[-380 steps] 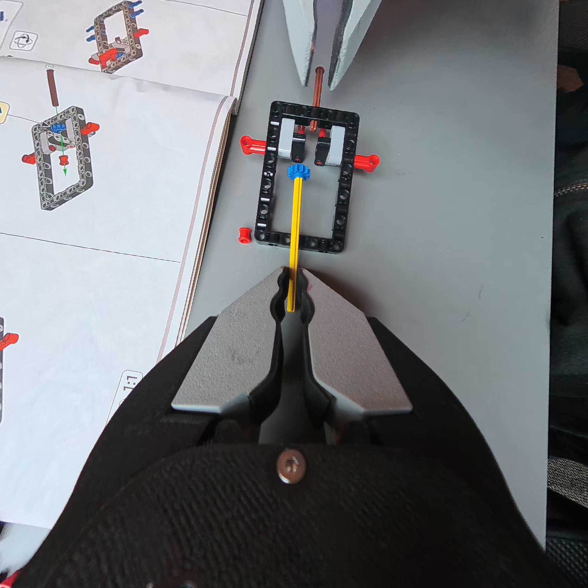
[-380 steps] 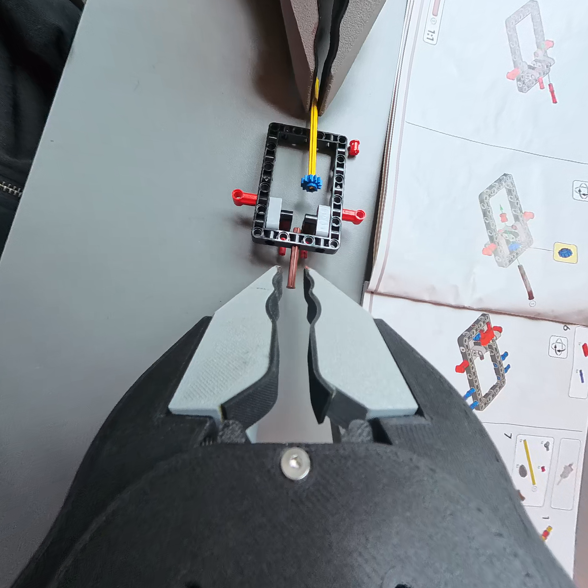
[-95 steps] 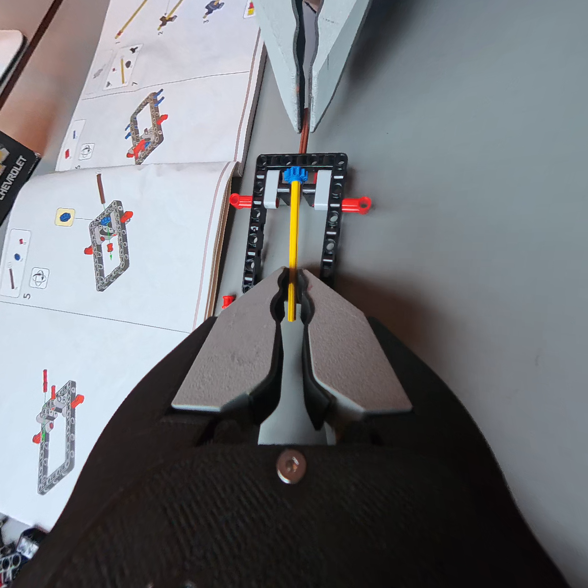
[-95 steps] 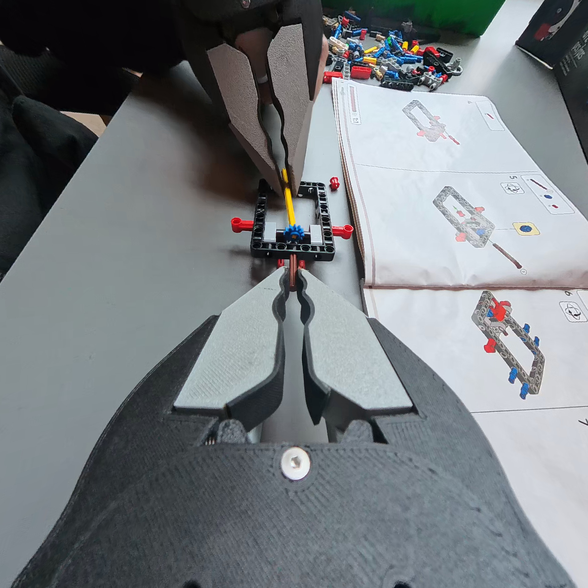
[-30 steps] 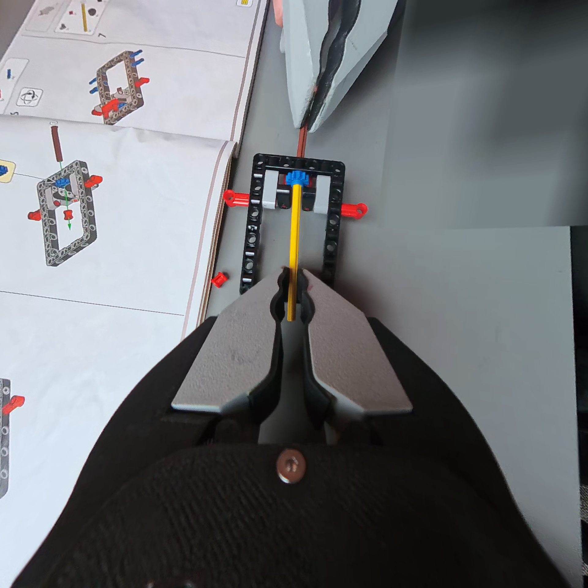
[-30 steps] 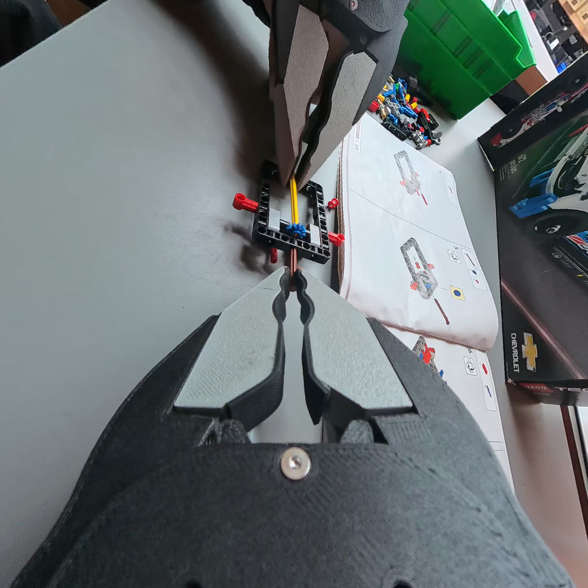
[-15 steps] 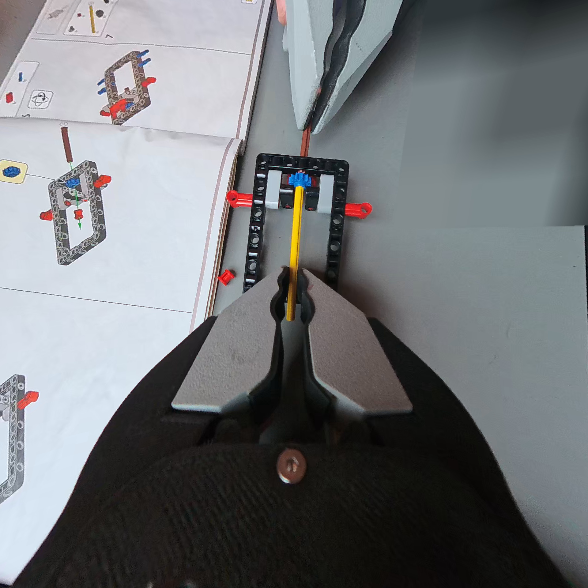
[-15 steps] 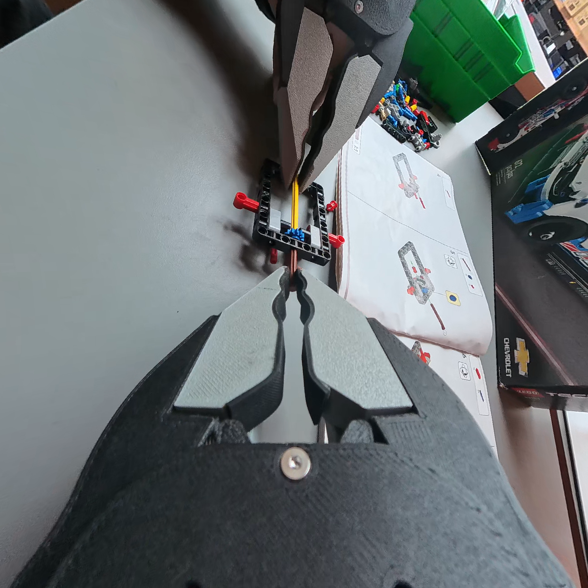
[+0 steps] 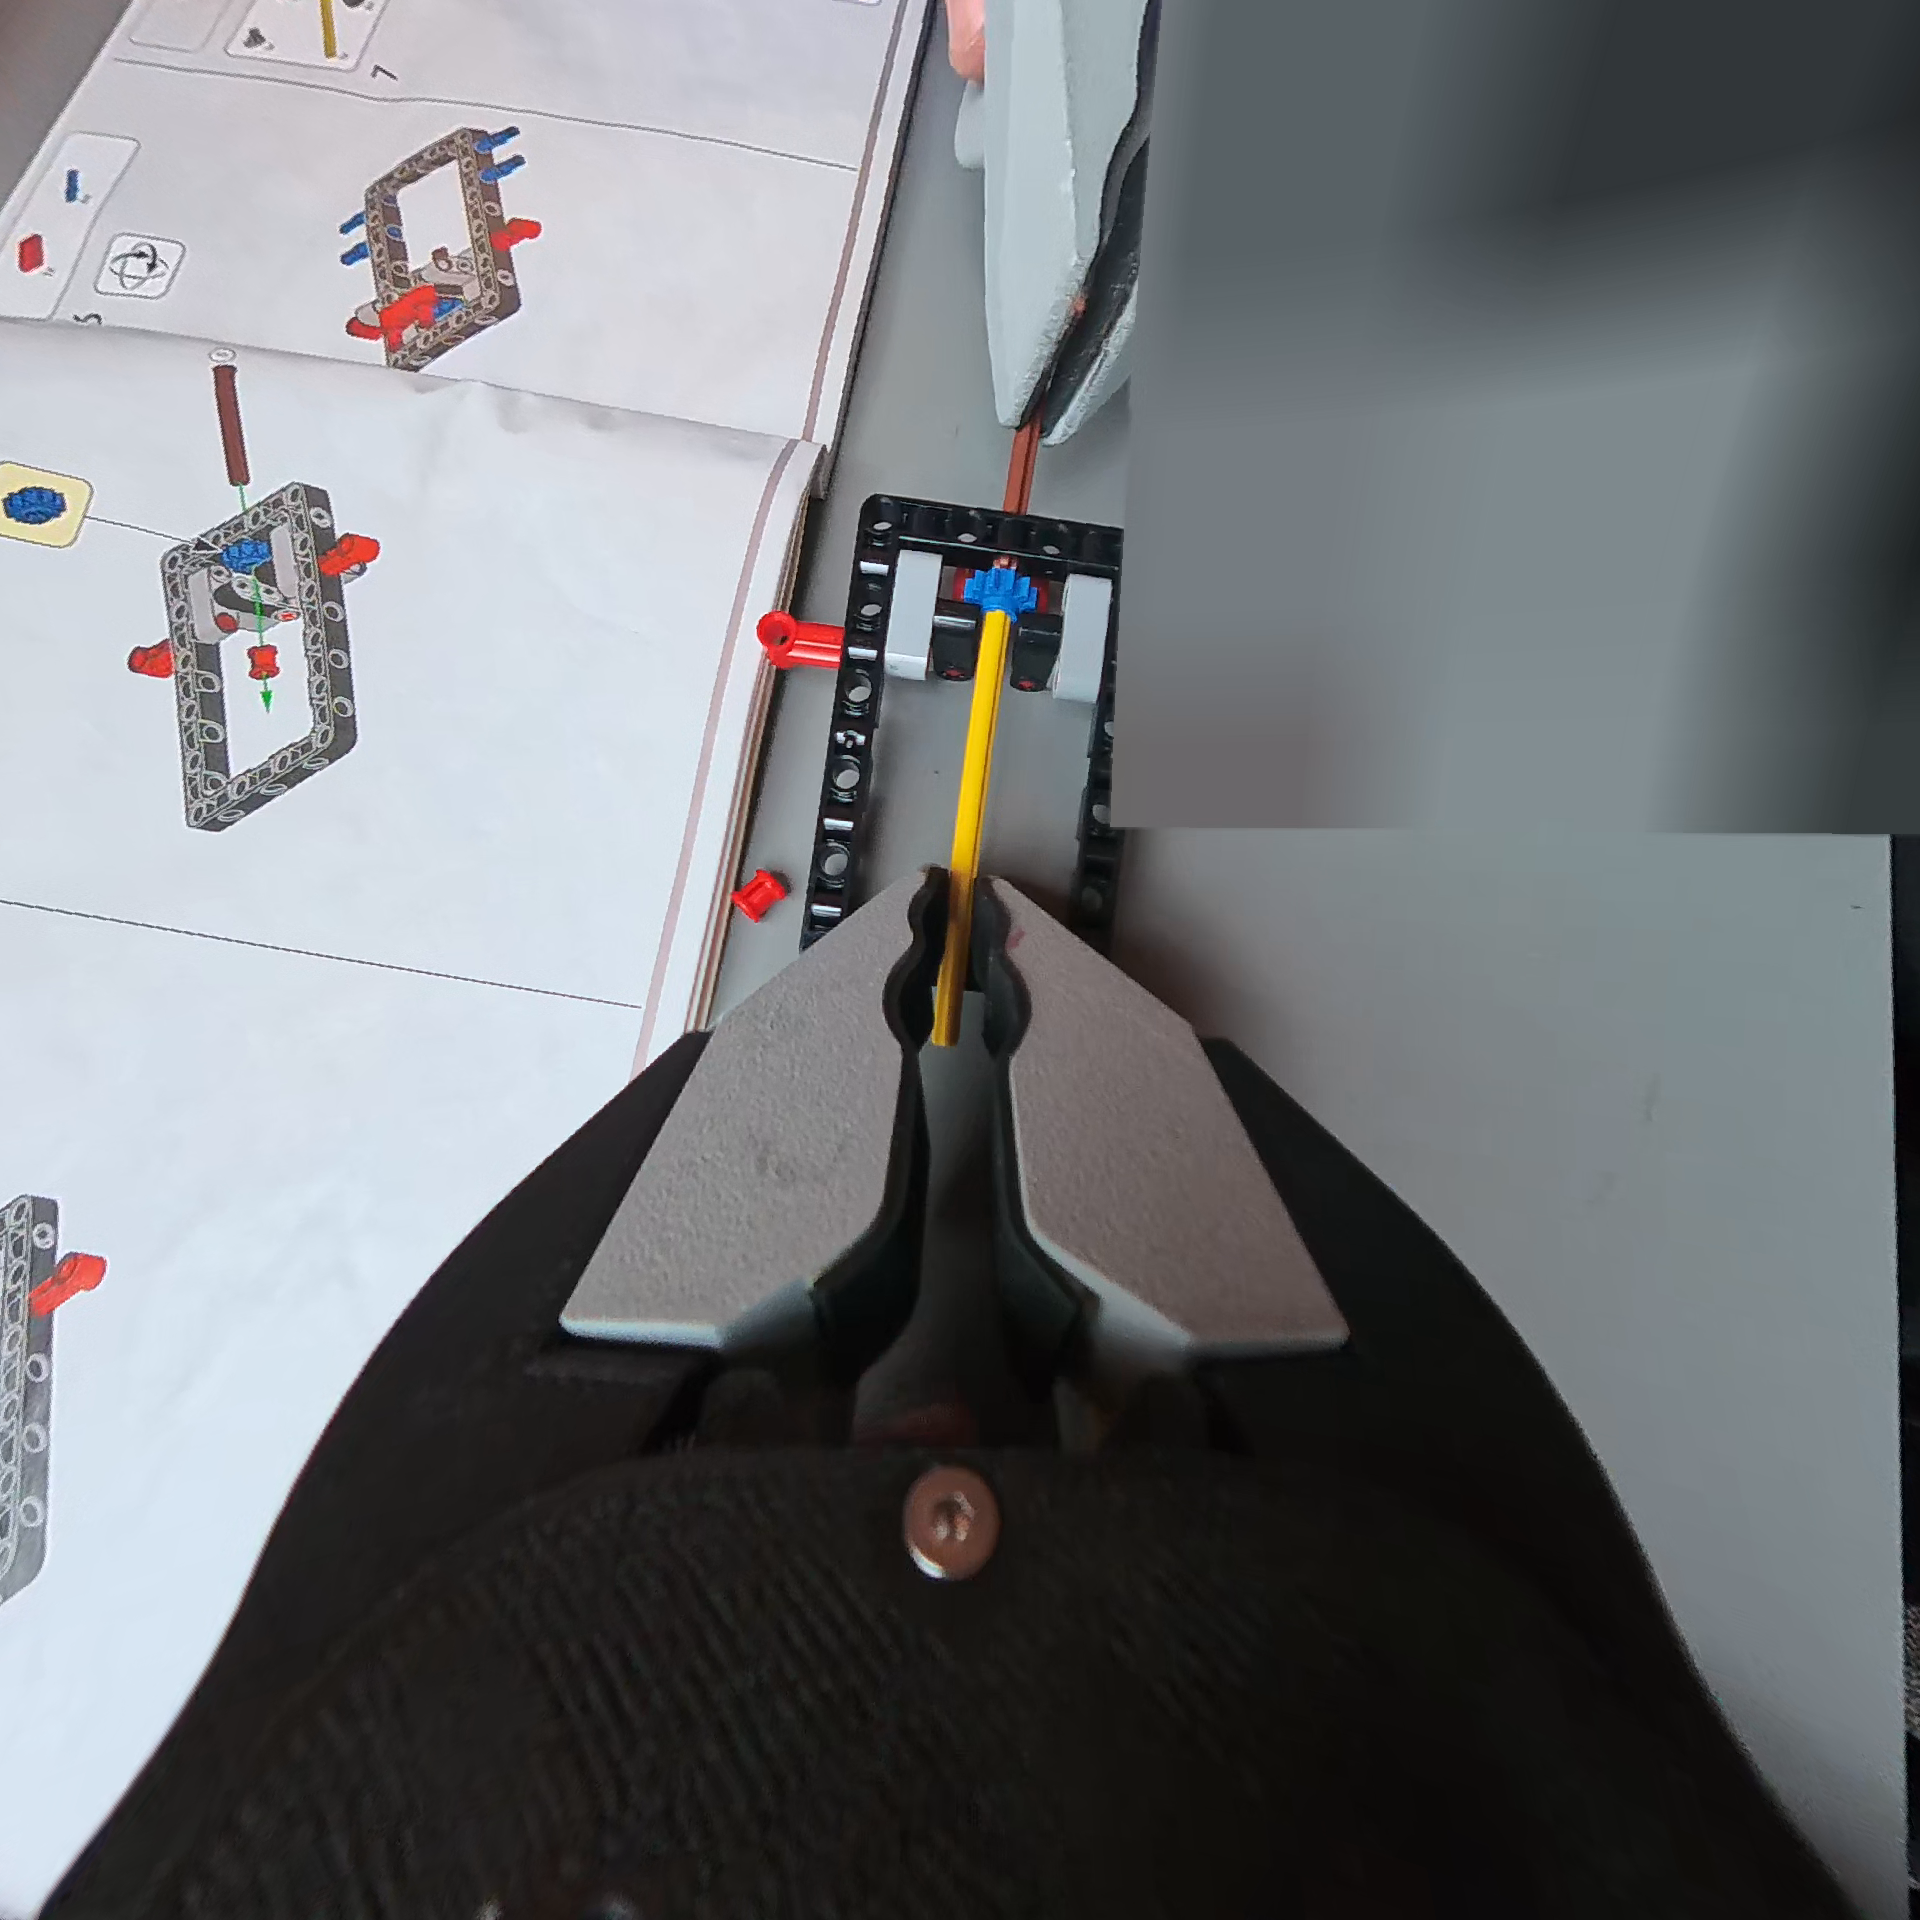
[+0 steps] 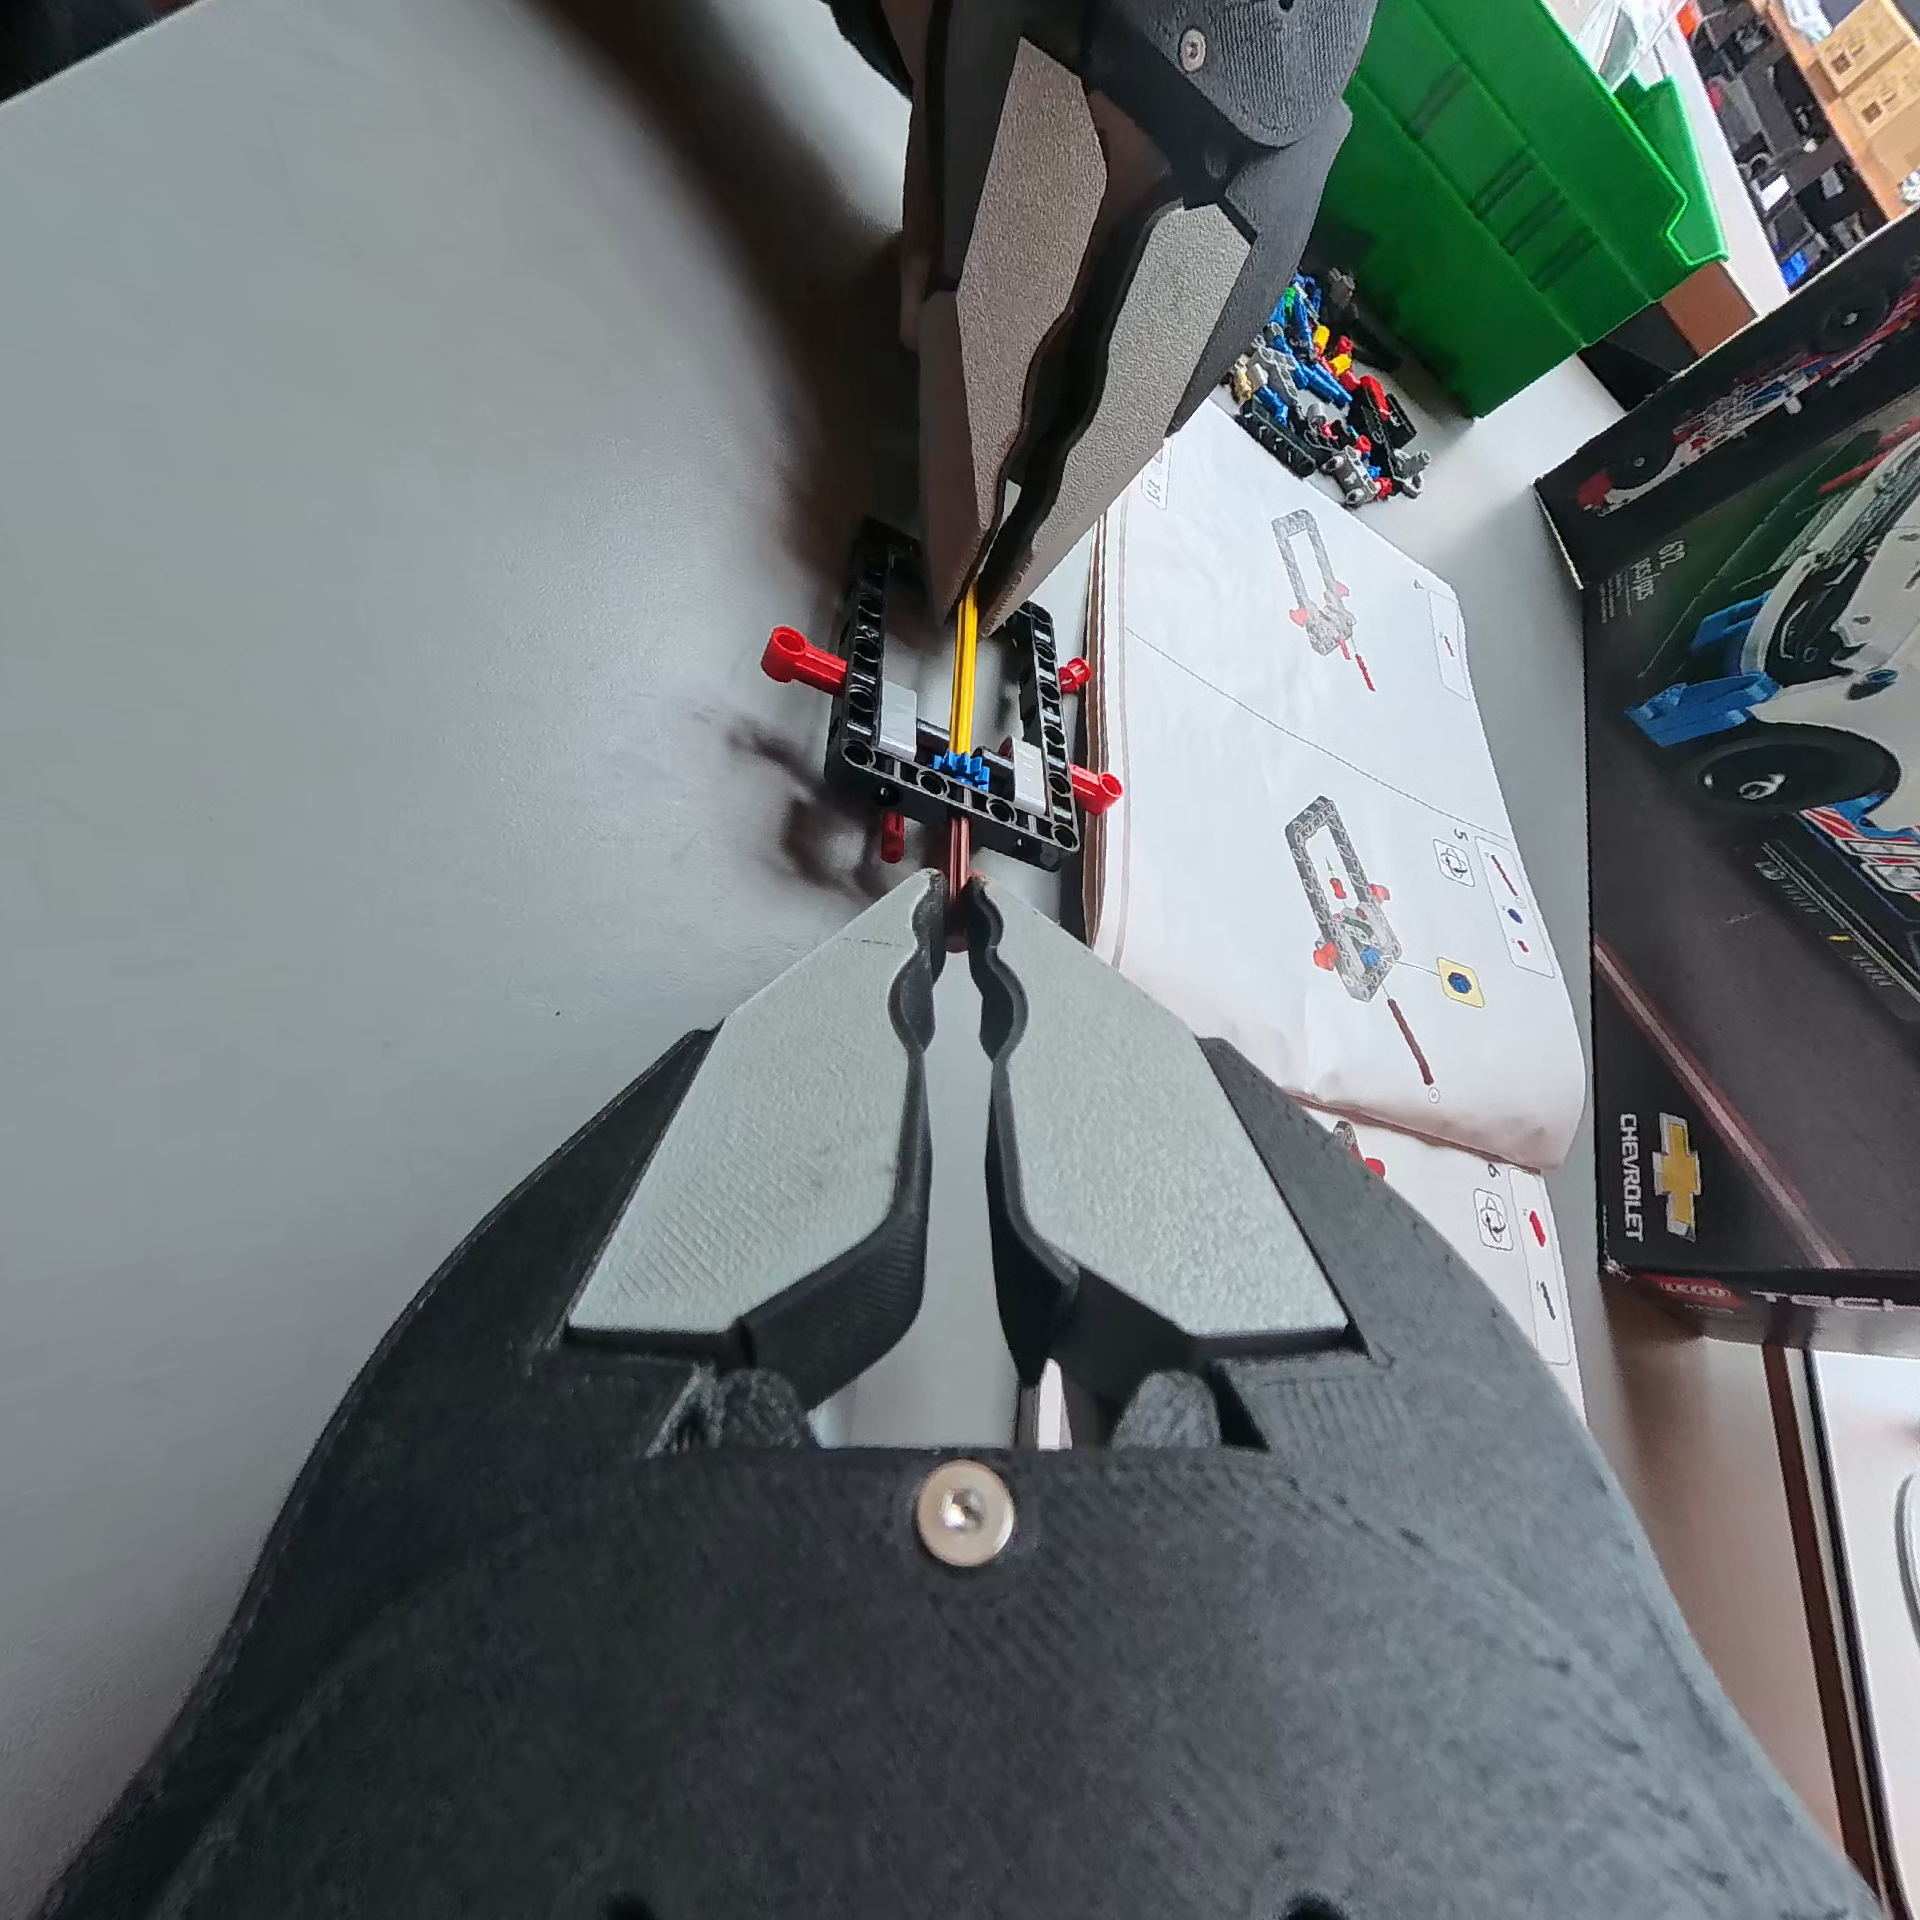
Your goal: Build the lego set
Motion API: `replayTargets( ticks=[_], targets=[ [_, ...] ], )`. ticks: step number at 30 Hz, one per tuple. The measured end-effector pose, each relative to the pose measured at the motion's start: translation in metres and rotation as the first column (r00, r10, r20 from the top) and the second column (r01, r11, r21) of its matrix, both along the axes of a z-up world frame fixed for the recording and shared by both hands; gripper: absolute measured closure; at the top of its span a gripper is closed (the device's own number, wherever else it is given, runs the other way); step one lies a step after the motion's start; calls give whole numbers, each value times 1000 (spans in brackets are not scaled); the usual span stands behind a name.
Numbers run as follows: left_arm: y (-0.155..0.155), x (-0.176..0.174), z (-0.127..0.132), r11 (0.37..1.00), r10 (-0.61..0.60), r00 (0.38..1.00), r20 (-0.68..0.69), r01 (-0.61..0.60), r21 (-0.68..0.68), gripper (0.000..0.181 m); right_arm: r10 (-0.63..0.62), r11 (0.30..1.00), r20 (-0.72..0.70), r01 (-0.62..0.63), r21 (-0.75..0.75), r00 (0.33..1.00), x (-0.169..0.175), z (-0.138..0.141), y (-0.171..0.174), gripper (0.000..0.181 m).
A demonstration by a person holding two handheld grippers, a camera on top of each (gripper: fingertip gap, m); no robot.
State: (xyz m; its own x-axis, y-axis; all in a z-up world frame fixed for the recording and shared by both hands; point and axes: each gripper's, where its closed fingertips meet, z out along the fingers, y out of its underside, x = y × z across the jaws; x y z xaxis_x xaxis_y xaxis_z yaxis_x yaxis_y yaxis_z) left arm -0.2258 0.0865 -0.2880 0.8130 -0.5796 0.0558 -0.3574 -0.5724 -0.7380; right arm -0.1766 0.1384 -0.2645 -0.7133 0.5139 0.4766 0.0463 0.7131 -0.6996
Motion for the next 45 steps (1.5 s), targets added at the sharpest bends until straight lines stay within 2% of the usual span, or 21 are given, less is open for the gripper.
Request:
replayTargets(
  ticks=[31, 40, 45],
  targets=[
    [-2, -3, 0, 999, 22, 999, 40, -21, -27, 179, 7, 1000, -24, -7, 9, 1000, -5, 0, 0, 181],
    [-2, -3, 0, 999, 22, 998, 61, -20, -42, 178, 11, 999, -9, -11, -46, 1000, -5, 0, 0, 181],
    [-2, -3, 0, 998, 23, 996, 86, -18, -61, 178, 31, 999, -80, -29, 24, 996, -6, 1, 0, 181]
  ],
)
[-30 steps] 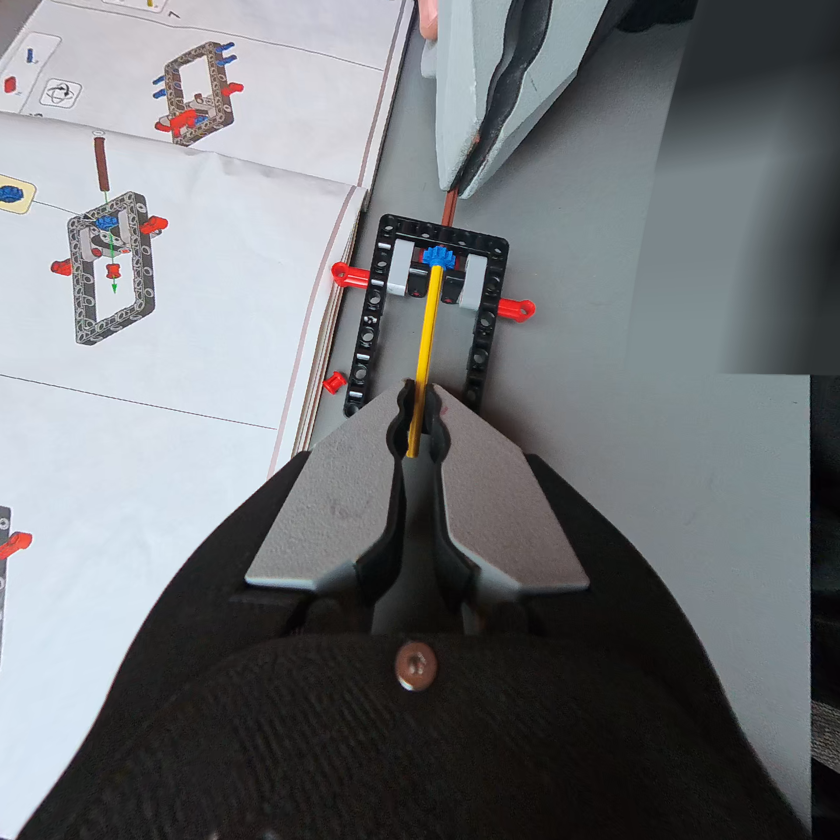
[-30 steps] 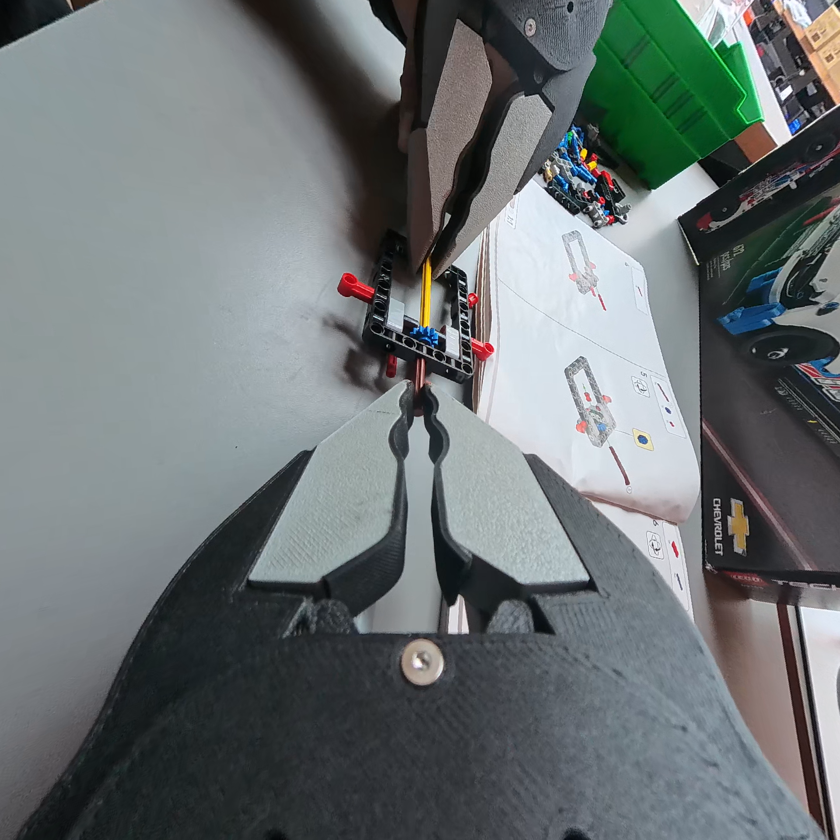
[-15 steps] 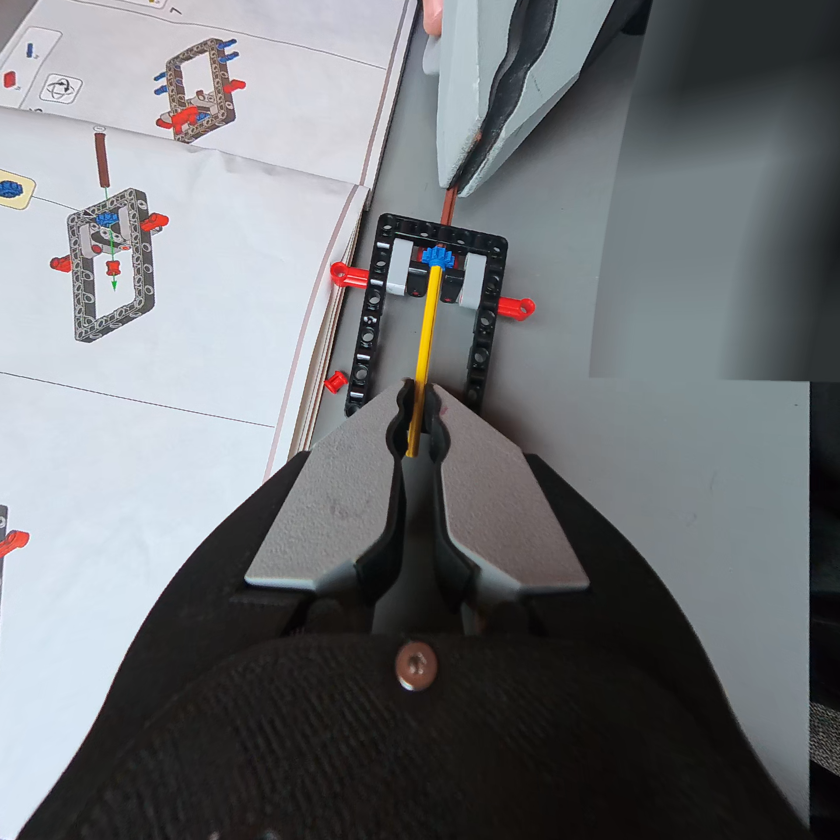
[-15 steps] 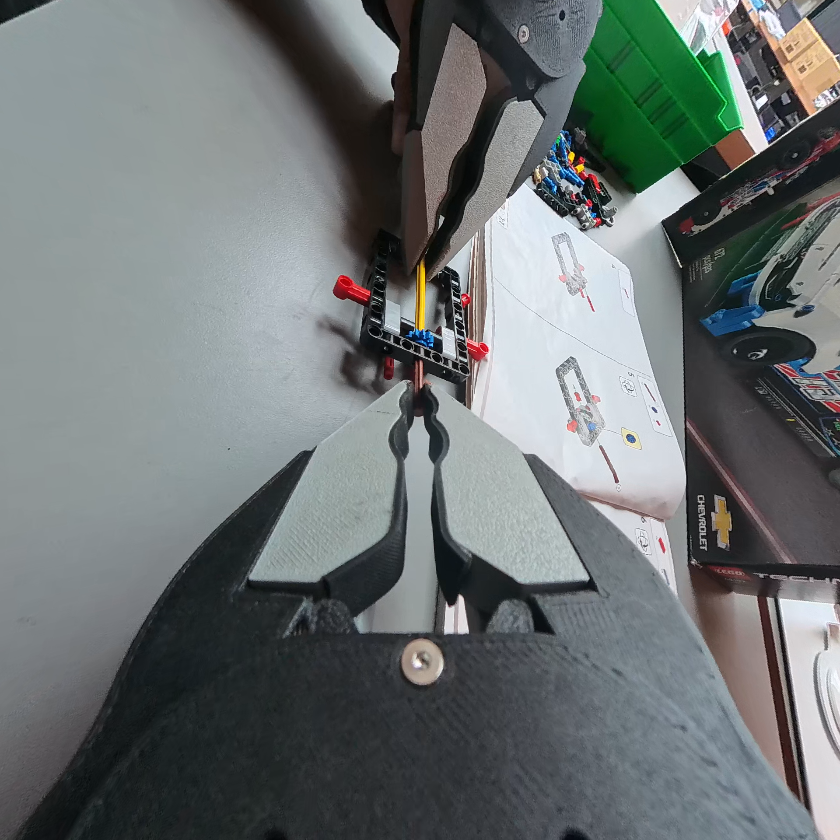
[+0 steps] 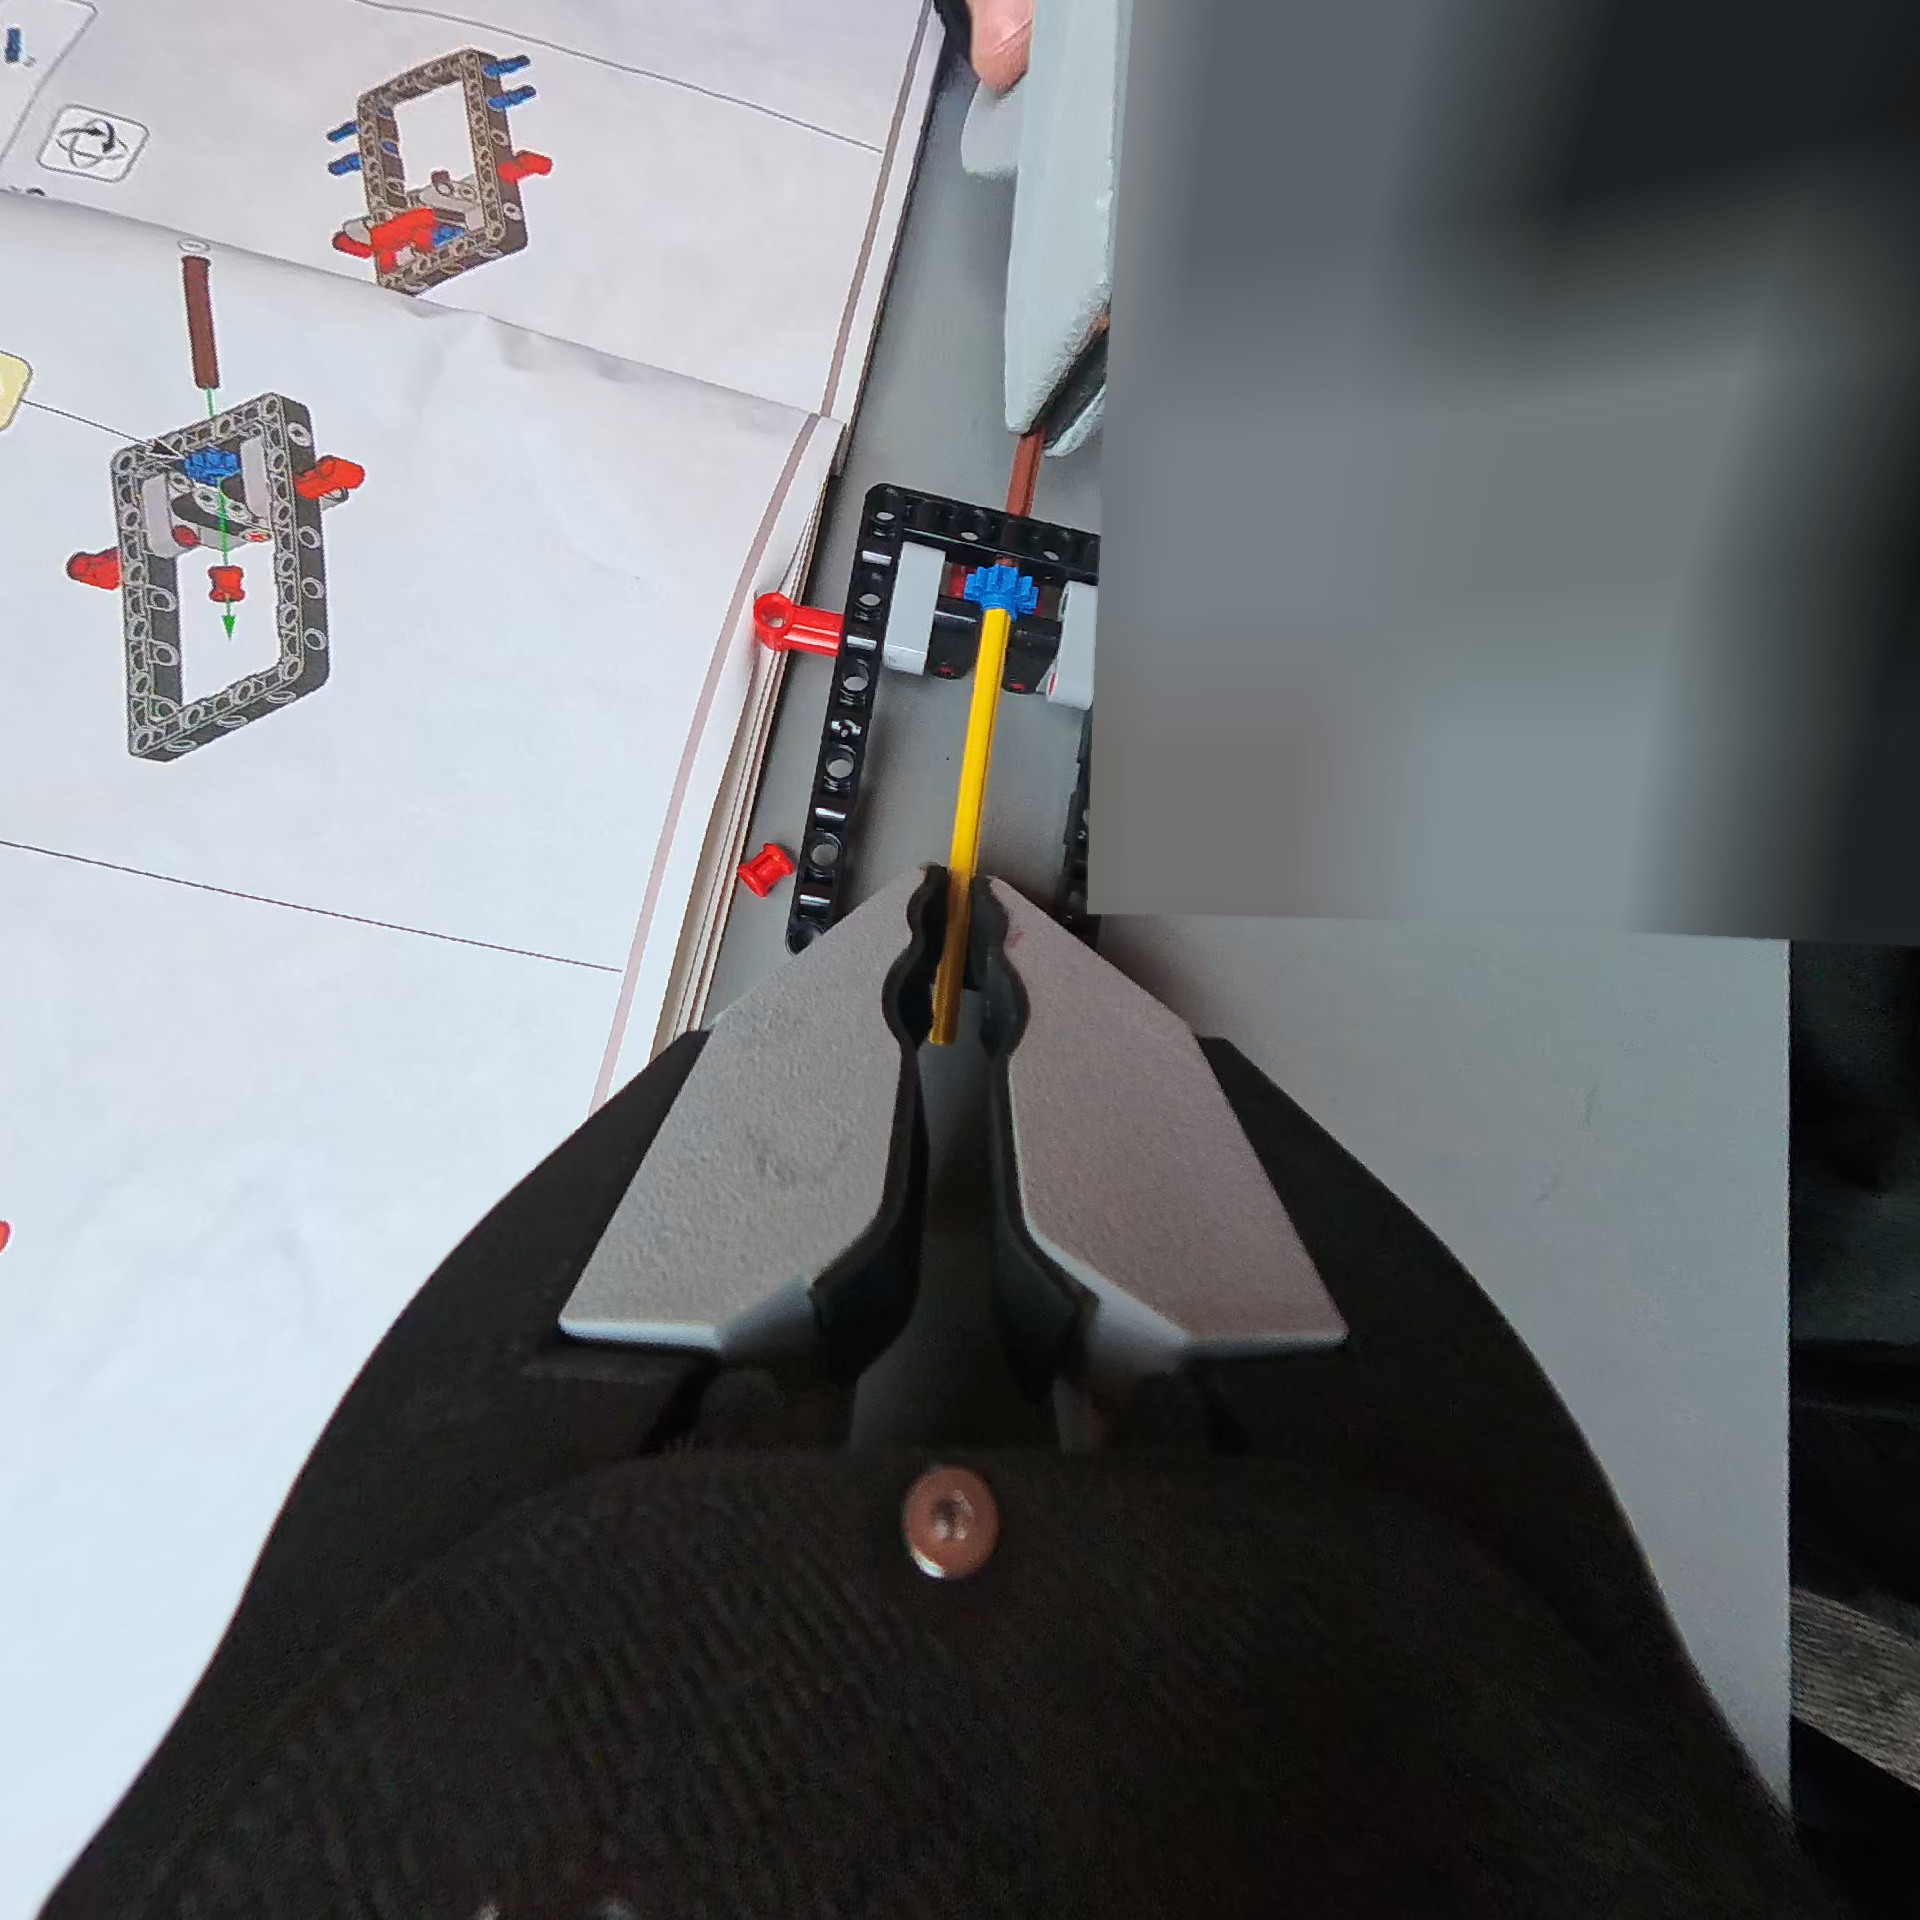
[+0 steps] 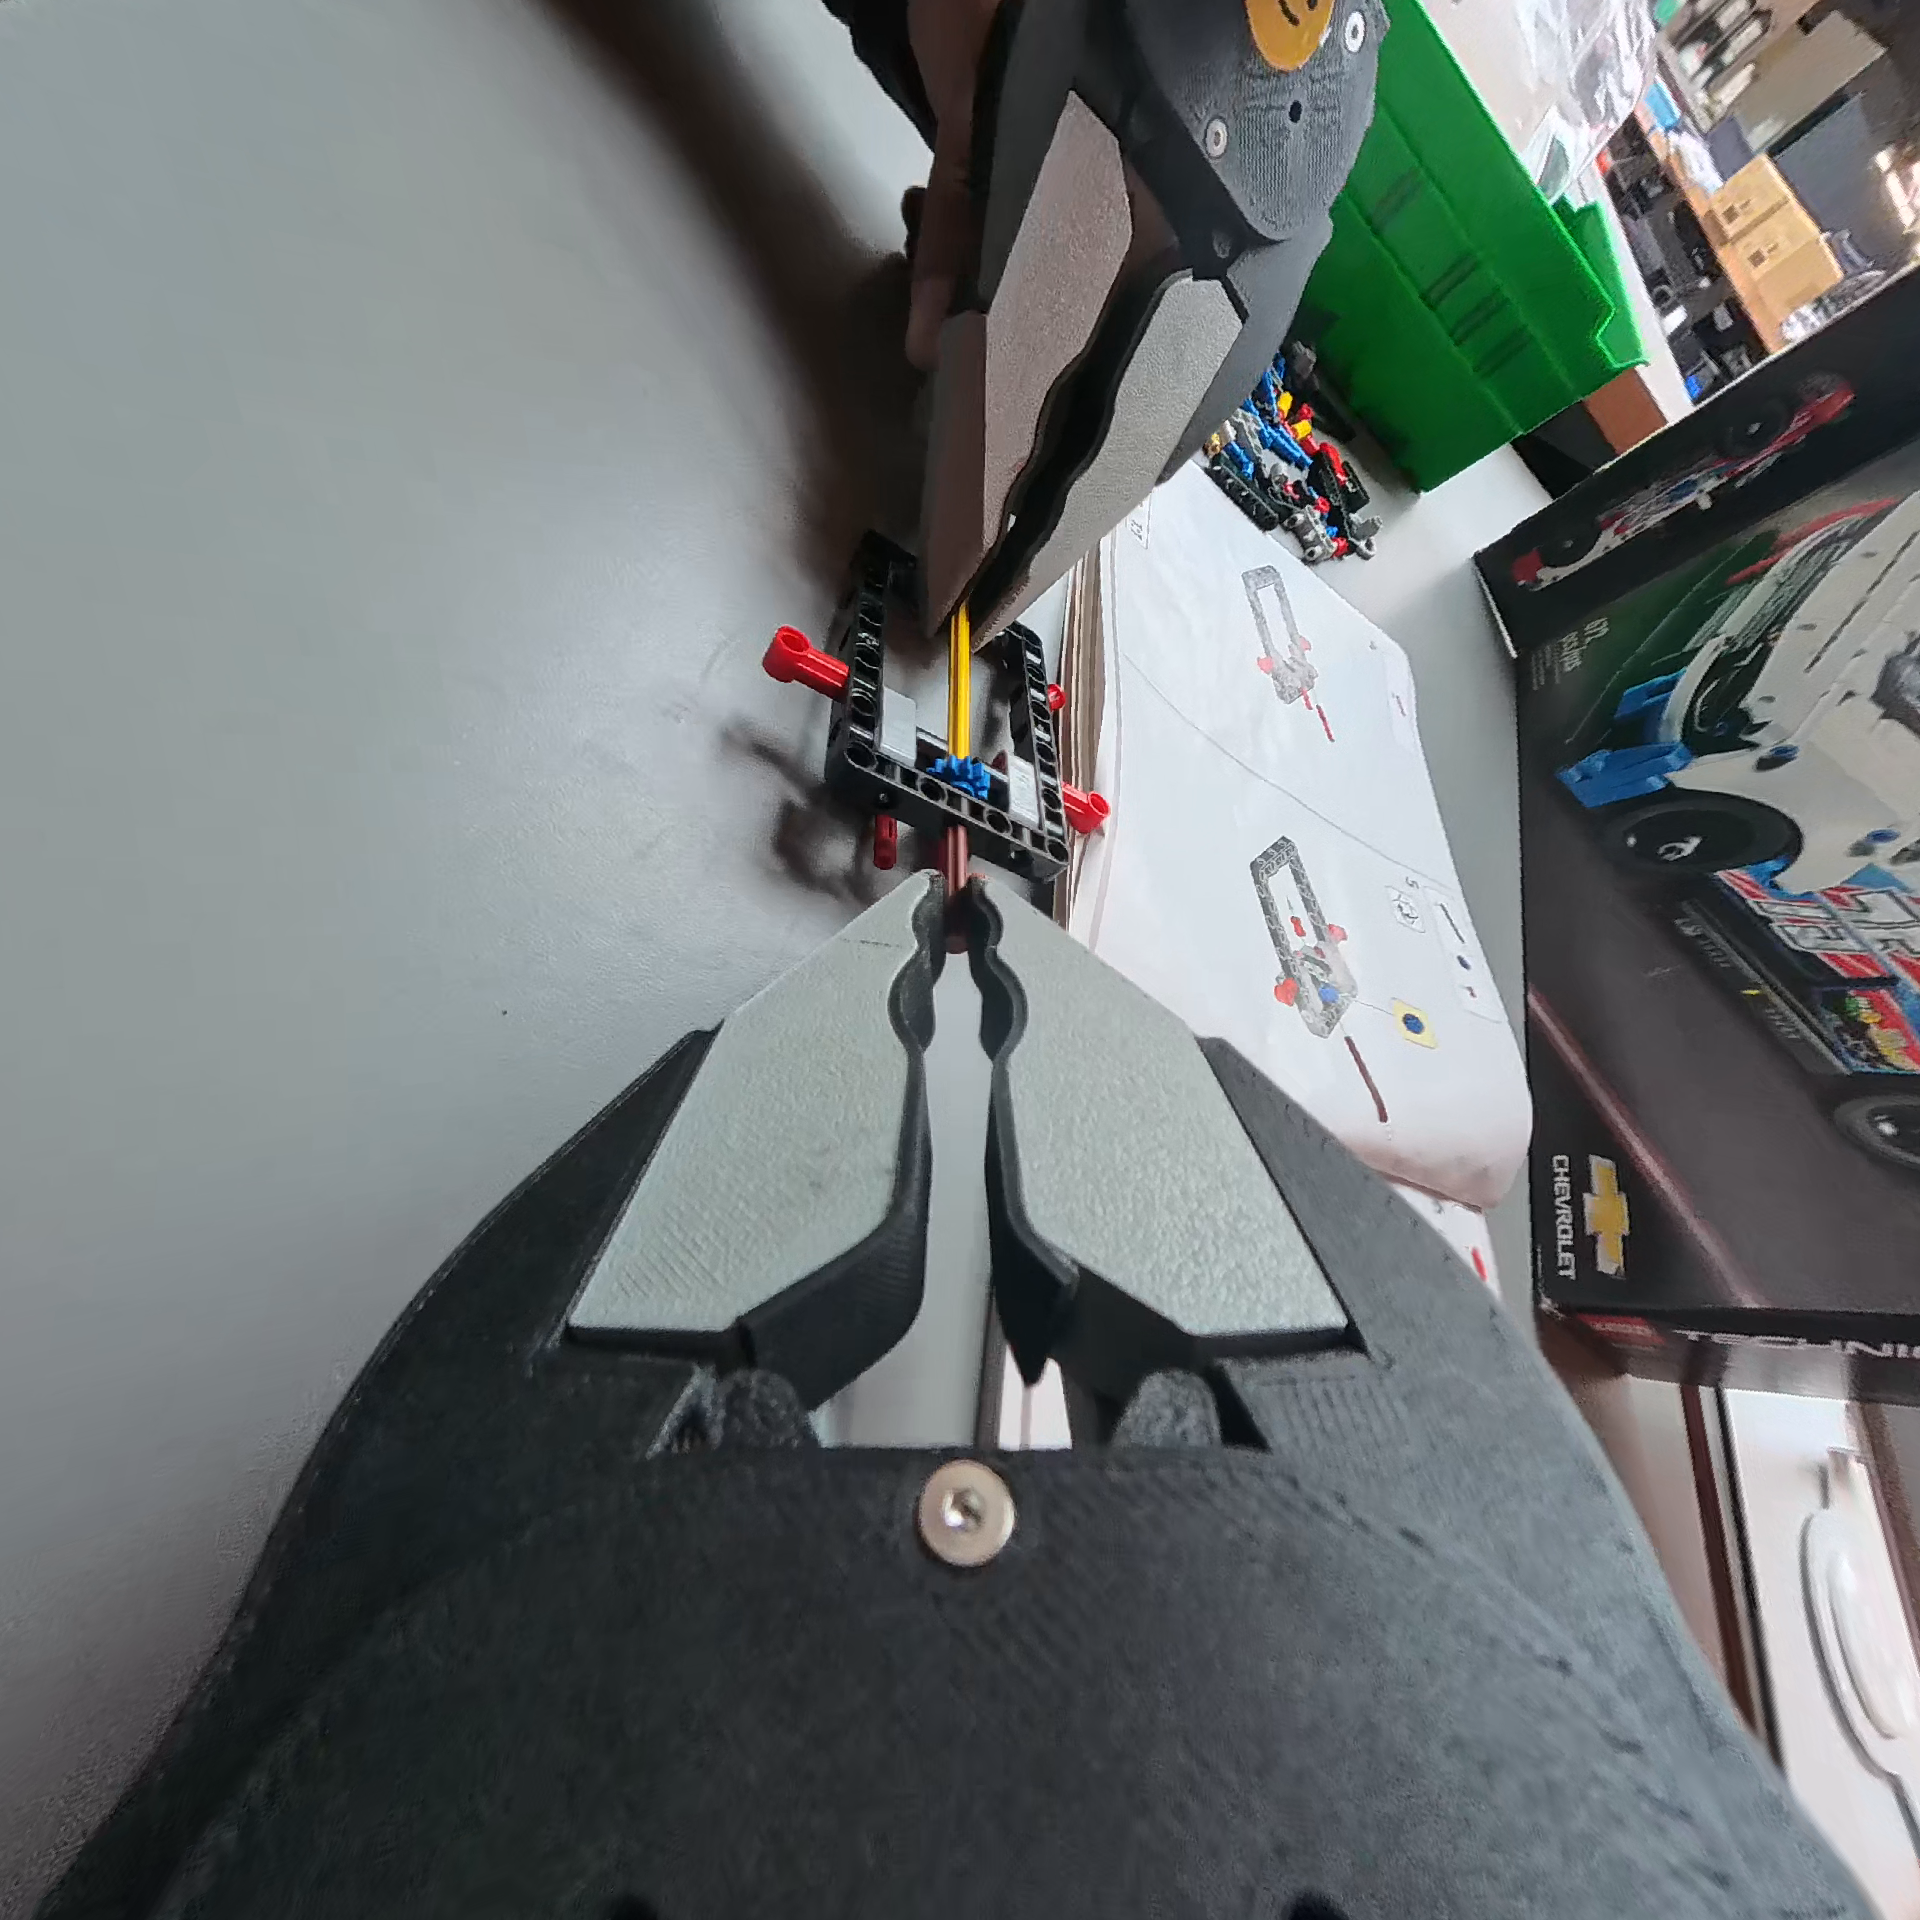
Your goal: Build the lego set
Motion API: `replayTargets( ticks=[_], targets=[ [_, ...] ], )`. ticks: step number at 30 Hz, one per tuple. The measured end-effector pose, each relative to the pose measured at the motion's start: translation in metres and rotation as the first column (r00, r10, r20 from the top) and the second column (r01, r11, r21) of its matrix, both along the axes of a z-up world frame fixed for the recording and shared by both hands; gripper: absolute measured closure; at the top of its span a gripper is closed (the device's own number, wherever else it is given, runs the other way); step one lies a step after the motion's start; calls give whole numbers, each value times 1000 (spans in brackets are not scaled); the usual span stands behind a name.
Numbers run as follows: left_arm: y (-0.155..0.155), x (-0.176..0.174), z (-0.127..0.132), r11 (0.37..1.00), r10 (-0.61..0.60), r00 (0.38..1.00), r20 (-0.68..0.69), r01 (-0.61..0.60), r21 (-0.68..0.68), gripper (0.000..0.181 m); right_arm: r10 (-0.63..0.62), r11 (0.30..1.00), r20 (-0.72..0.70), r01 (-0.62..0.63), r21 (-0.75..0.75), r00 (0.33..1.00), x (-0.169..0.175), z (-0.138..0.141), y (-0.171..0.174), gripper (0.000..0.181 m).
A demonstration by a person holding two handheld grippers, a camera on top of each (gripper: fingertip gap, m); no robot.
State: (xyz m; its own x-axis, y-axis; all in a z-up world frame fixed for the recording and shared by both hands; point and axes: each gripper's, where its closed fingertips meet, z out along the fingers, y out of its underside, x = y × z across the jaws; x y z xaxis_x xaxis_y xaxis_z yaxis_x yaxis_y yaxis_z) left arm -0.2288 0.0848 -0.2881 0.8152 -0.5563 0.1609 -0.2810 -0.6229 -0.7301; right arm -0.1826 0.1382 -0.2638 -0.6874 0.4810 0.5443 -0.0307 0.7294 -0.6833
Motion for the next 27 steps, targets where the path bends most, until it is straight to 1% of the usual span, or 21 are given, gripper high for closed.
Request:
replayTargets(
  ticks=[7, 12, 15, 17, 19, 20, 22, 26, 27],
  targets=[
    [-1, 1, 0, 1000, -4, 999, 32, 5, -22, 178, 12, 998, -27, -10, 64, 1000, -2, -1, 0, 181],
    [-1, 1, 0, 1000, -9, 999, 33, 10, -22, 178, 7, 1000, 16, -7, 27, 1000, -2, -1, -1, 181],
    [-1, 2, 0, 1000, -13, 1000, 13, 13, -8, 178, 18, 1000, 78, -18, -4, 997, -3, -2, -1, 181],
    [-1, 2, 1, 1000, -12, 1000, 11, 12, -5, 178, 40, 998, 125, -33, -55, 991, -3, -1, -4, 181],
    [0, 11, 1, 999, -37, 999, 14, 38, -9, 178, 82, 993, 154, -68, -95, 985, -3, -2, -14, 181],
    [2, 12, -1, 999, -34, 999, -5, 34, -6, 178, 85, 994, 138, -75, -80, 987, -4, -1, -15, 181],
    [4, 10, -1, 1000, -9, 1000, 12, 9, -16, 178, 59, 998, 112, -57, -19, 992, -4, 0, -11, 181],
    [5, 10, -1, 1000, -6, 999, 36, 7, -30, 178, 48, 992, 107, -35, -123, 993, -1, 14, -8, 181],
    [4, 10, -1, 1000, -6, 999, 32, 7, -28, 178, 39, 991, 107, -25, -135, 993, 0, 17, -6, 174]
  ],
)
